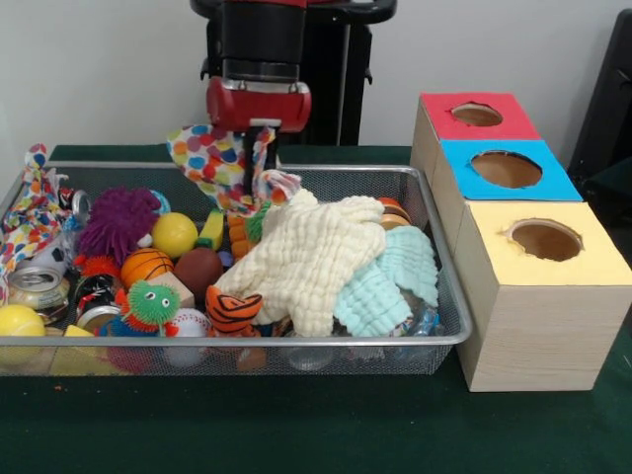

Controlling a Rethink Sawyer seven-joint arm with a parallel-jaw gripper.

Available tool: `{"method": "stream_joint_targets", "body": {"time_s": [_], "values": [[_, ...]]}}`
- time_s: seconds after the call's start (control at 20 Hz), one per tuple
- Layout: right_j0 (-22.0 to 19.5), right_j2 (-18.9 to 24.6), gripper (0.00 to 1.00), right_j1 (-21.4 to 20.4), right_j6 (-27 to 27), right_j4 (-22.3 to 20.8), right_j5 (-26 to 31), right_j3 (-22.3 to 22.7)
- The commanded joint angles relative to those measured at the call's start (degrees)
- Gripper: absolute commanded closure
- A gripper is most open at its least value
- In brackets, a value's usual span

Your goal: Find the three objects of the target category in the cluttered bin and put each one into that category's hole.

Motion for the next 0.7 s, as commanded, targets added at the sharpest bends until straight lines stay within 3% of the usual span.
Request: {"method": "stream_joint_targets", "body": {"time_s": [0.05, 0.2, 0.35, 0.7], "values": [[-2.34, 14.34, 1.0, -3.25, 1.96, 2.87, 2.78, 2.99], [-3.77, 18.71, 1.0, -3.19, 4.52, 4.54, 0.64, 4.0], [-2.31, 18.89, 1.0, -3.51, 7.38, 6.42, -0.66, 4.11], [3.95, 12.98, 1.0, -0.5, 13.92, 10.14, -9.77, 4.05]]}}
